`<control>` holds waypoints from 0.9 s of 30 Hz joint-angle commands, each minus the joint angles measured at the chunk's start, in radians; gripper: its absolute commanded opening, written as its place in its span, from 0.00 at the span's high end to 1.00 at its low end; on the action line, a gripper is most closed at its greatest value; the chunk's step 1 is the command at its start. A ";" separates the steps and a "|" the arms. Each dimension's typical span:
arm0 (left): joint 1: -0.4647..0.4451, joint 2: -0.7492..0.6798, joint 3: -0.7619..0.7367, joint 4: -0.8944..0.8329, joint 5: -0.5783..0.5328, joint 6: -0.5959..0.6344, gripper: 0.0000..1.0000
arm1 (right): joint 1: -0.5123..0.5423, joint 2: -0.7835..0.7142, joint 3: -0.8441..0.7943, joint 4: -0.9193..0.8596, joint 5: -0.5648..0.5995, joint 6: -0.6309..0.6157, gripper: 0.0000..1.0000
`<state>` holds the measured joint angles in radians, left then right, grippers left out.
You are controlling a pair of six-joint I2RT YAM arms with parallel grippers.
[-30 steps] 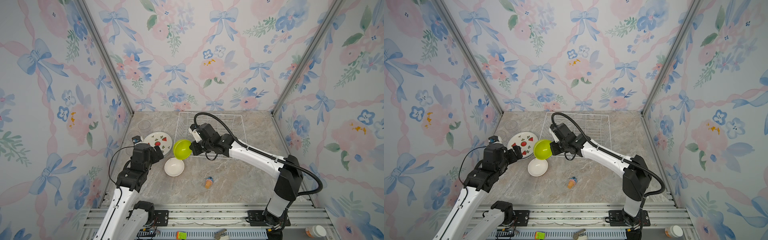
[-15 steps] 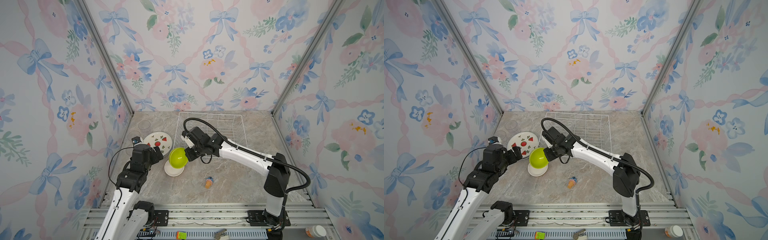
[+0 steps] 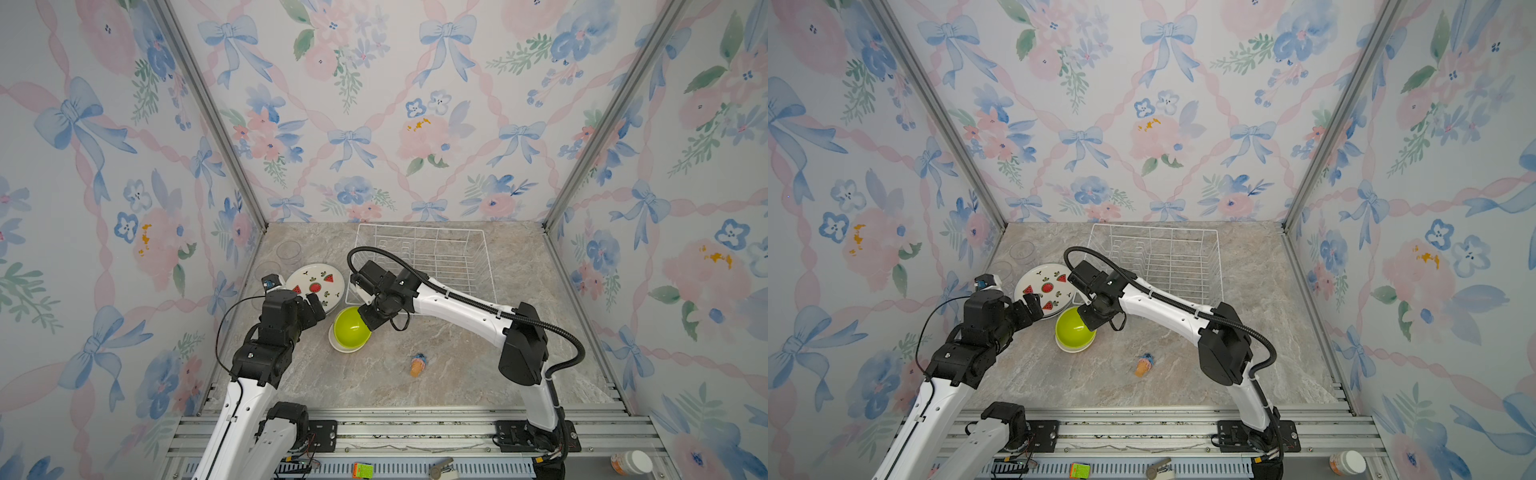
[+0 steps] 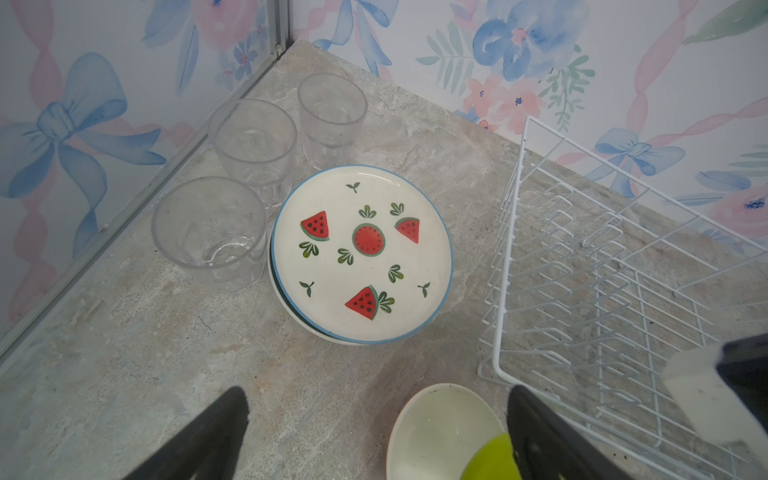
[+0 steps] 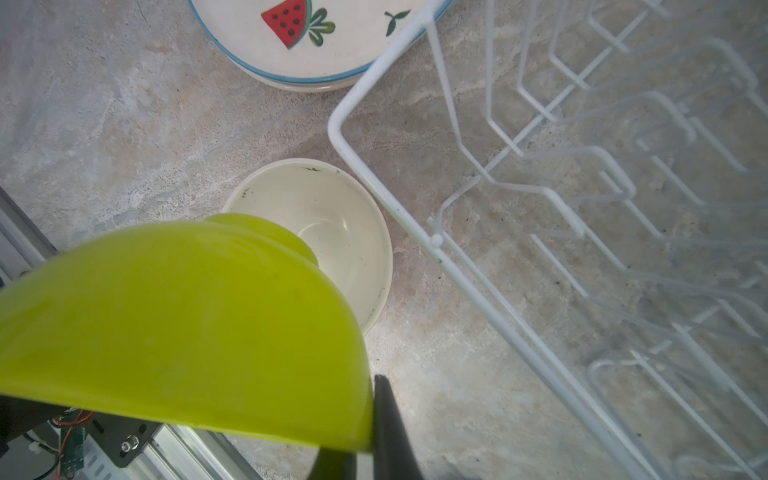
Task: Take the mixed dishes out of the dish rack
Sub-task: 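Lower the lime-green bowl into the white bowl and open the right gripper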
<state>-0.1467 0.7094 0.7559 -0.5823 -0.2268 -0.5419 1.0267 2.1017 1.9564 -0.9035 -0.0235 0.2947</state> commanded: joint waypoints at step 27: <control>0.036 -0.040 -0.046 0.027 0.051 0.025 0.02 | 0.018 0.211 0.271 -0.228 0.092 -0.073 1.00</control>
<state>-0.1211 0.6731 0.7162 -0.5667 -0.1925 -0.5343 1.0481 2.2997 2.1834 -1.1027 0.0608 0.2234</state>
